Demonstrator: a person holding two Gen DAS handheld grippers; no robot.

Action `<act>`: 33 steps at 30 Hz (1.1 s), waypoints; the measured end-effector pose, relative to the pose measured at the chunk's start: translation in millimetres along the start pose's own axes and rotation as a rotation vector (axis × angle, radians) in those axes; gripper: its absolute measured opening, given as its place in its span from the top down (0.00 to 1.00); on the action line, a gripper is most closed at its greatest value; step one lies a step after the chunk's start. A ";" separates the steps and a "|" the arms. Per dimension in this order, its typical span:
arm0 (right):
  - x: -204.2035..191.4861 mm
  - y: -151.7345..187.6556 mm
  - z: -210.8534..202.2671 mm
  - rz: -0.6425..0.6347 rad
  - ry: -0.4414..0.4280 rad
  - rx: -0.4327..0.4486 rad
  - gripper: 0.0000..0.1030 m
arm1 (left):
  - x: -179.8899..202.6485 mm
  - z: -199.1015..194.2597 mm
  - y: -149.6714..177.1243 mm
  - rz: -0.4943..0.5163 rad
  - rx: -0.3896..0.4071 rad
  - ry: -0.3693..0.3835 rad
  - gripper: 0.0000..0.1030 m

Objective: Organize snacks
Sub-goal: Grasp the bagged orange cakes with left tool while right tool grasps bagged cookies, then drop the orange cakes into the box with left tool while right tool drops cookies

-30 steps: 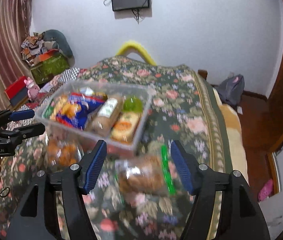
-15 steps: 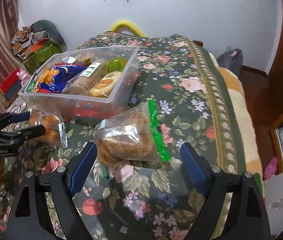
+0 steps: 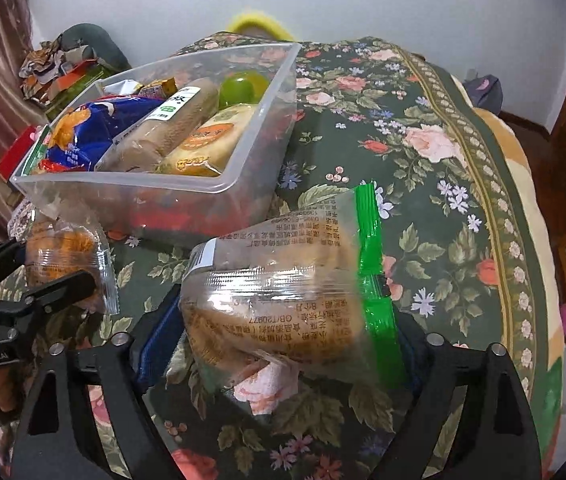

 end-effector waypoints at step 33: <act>-56.5 -41.7 -91.9 -0.095 -0.088 0.252 0.40 | -26.2 -124.1 -55.7 0.006 0.253 -0.077 0.43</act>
Point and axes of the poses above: each gripper's, at about its wrist camera, not at the fingertips, and z roughly the way its jaws point, x to its right, y to its underside, the point moved 6 cm from there along z, roughly the way its jaws point, and after that the axes turned 8 degrees about z, right-handed, at the moved point
